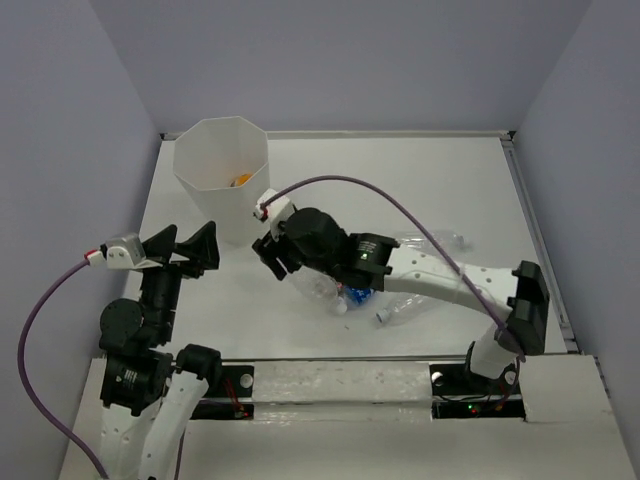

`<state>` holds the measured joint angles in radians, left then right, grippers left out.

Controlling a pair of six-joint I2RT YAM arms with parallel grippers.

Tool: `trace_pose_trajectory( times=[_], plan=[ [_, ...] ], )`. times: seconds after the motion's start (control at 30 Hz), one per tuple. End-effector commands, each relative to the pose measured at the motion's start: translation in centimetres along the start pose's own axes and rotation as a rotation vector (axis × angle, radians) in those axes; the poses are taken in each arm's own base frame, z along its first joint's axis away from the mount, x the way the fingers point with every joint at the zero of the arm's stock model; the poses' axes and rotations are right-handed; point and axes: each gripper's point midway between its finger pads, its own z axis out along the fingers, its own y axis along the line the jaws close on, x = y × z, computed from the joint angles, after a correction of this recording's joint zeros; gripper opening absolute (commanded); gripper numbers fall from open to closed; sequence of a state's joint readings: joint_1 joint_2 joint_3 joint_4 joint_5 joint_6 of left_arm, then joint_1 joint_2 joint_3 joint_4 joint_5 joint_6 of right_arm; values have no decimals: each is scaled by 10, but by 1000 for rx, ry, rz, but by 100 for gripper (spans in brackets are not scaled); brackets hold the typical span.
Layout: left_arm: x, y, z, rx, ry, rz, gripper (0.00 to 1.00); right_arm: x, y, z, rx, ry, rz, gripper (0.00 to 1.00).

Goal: Put the plastic bottles in the bin

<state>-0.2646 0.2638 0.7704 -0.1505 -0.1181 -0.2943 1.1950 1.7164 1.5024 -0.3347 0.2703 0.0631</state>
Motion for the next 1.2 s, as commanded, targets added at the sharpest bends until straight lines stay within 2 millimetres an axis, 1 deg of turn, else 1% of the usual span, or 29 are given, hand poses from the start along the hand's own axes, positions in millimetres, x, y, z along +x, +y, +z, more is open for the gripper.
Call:
trace_pose_trajectory(
  times=[0.0, 0.03, 0.07, 0.1, 0.13, 0.17, 0.23, 0.27, 0.3, 0.33, 0.4, 0.43, 0.47, 0.5, 0.53, 0.57, 0.7, 0.73, 0.77, 0.83, 0.87, 0.9, 0.93, 0.97, 1.0, 1.03, 1.07, 1.13, 1.17],
  plan=[
    [10, 7, -4, -13, -38, -45, 99, -141, -47, -71, 75, -401, -7, 40],
    [13, 9, -4, -18, -34, -51, 99, -175, -54, -86, 87, -504, 9, 39],
    [13, 8, -5, -14, -30, -52, 99, -192, -64, -93, 111, -563, -9, 39],
    [9, 5, -7, -3, -40, -57, 99, -208, -65, -99, 115, -620, -12, 39],
    [10, 3, -7, 9, -41, -64, 99, -237, -74, -113, 140, -737, 8, 39],
    [10, 0, -7, 27, -42, -68, 99, -261, -84, -117, 160, -801, 7, 39],
    [14, -7, -6, 62, -24, -69, 99, -290, -95, -122, 187, -885, 3, 39],
    [15, -10, -6, 75, -19, -66, 99, -301, -104, -110, 226, -929, -20, 39],
    [16, -11, -6, 82, -14, -66, 99, -313, -111, -112, 244, -973, -21, 39],
    [16, -13, -8, 95, -13, -70, 99, -339, -120, -136, 262, -1083, -2, 39],
    [15, -15, -9, 102, -14, -74, 99, -354, -139, -137, 271, -1162, 24, 38],
    [14, -15, -9, 106, -17, -76, 99, -355, -138, -120, 242, -1176, 27, 38],
    [12, -16, -9, 110, -27, -78, 99, -367, -142, -132, 206, -1263, 49, 37],
    [12, -17, -9, 112, -26, -79, 99, -369, -140, -128, 190, -1292, 55, 36],
    [11, -18, -9, 115, -28, -79, 99, -366, -137, -107, 181, -1308, 59, 36],
    [13, -20, -10, 126, -20, -82, 99, -375, -144, -115, 190, -1352, 60, 36],
    [15, -23, -13, 144, -6, -88, 99, -378, -145, -80, 159, -1380, 97, 34],
    [13, -22, -13, 136, -12, -88, 99, -375, -151, -72, 161, -1375, 104, 34],
    [14, -22, -13, 138, -9, -85, 99, -369, -156, -57, 161, -1361, 108, 34],
    [15, -24, -13, 147, -2, -85, 99, -362, -158, -44, 131, -1344, 137, 33],
    [15, -25, -13, 150, -1, -84, 99, -359, -158, -43, 131, -1344, 144, 33],
    [15, -26, -13, 155, 2, -84, 99, -347, -157, -24, 126, -1304, 151, 33],
    [15, -26, -13, 157, 2, -83, 99, -344, -155, -19, 120, -1291, 148, 34],
    [14, -27, -13, 157, 0, -81, 99, -339, -153, -11, 112, -1266, 142, 37],
    [14, -27, -13, 157, 1, -78, 99, -330, -146, 2, 62, -1230, 157, 44],
    [13, -27, -13, 157, -4, -79, 99, -331, -143, 1, 43, -1232, 154, 55],
    [14, -27, -14, 157, -1, -77, 99, -323, -139, 14, 25, -1183, 144, 74],
    [14, -27, -13, 158, 0, -78, 99, -323, -134, 16, 3, -1134, 121, 84],
    [14, -27, -14, 158, 0, -78, 99, -325, -130, 15, -16, -1123, 98, 87]
  ],
)
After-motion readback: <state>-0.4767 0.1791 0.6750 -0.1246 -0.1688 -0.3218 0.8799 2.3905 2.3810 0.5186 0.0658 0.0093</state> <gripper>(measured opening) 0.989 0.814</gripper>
